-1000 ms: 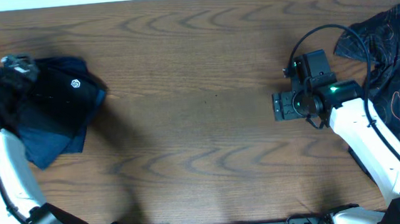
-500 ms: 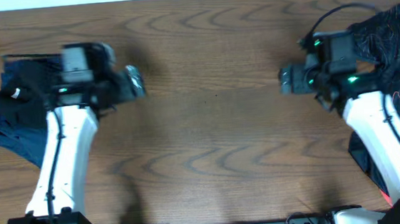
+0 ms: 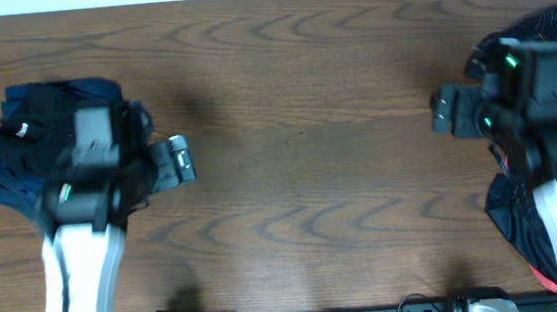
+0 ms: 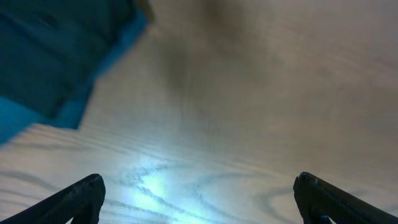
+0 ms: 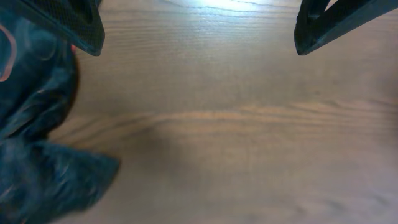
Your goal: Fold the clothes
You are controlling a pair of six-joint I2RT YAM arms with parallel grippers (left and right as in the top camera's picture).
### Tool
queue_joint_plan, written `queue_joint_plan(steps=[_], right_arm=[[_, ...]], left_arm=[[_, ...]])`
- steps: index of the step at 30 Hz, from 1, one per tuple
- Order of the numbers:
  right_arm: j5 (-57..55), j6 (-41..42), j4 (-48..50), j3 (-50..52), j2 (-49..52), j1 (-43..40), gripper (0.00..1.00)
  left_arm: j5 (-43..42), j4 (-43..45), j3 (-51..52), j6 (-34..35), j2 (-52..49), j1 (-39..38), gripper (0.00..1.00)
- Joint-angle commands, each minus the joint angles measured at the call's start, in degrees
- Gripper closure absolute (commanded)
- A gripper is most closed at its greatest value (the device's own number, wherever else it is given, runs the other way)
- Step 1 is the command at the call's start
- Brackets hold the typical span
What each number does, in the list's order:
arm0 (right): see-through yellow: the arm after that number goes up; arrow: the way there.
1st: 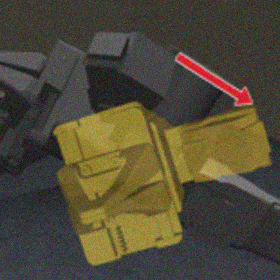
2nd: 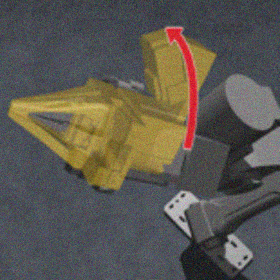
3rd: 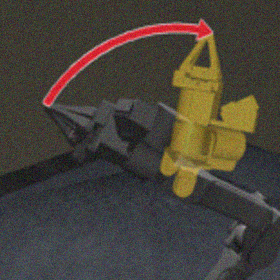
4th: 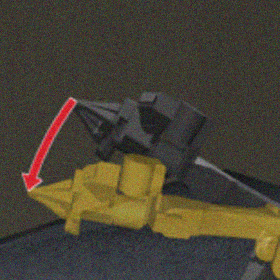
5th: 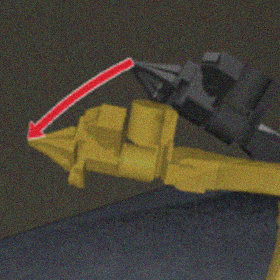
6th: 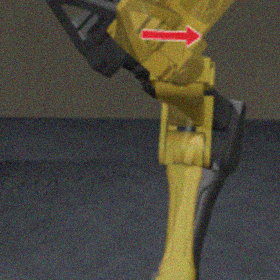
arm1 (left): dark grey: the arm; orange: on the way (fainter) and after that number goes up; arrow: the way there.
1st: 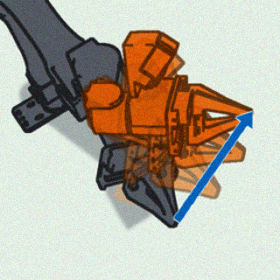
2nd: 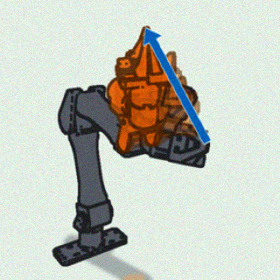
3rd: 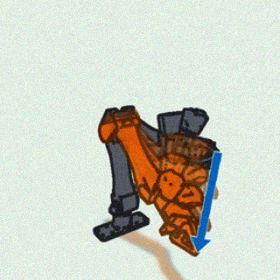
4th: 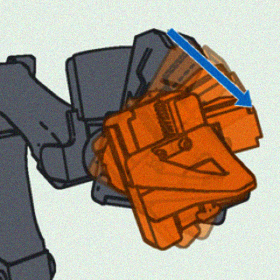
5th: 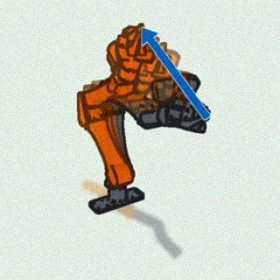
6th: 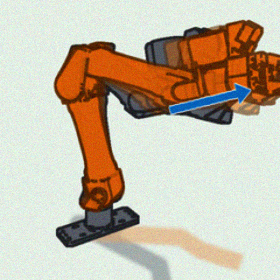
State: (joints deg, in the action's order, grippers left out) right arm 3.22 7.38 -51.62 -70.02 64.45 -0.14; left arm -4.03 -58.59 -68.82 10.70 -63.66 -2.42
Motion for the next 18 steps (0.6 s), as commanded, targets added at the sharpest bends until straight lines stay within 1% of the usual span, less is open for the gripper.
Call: queue_joint_plan(steps=[1,3,4,6,10,14,18], right_arm=[[0.0,1.4,0.1,4.9,-9.9,0.0,0.04],[0.0,0.5,0.9,8.9,-16.3,0.2,0.03],[0.0,-0.1,1.1,11.1,-19.7,0.2,0.01],[-0.2,-1.4,1.0,14.4,-25.0,0.2,0.01],[-0.4,-1.7,0.8,20.2,-34.6,0.2,0.01],[-0.2,-1.7,0.5,21.9,-38.9,0.2,0.01],[-0.1,-1.7,-1.1,21.9,-39.3,0.2,0.01]], left_arm=[[2.1,-0.1,1.9,0.8,8.6,0.1,0.02],[2.1,0.3,4.0,1.0,14.2,0.1,0.02],[2.2,0.4,5.4,1.4,17.2,0.1,0.02],[2.2,0.7,8.2,2.6,22.3,0.1,0.02],[2.1,1.6,12.9,2.7,30.2,0.1,0.02],[2.1,1.6,13.5,2.7,32.8,0.1,0.02],[2.1,1.6,13.5,2.7,32.7,0.1,0.02]])
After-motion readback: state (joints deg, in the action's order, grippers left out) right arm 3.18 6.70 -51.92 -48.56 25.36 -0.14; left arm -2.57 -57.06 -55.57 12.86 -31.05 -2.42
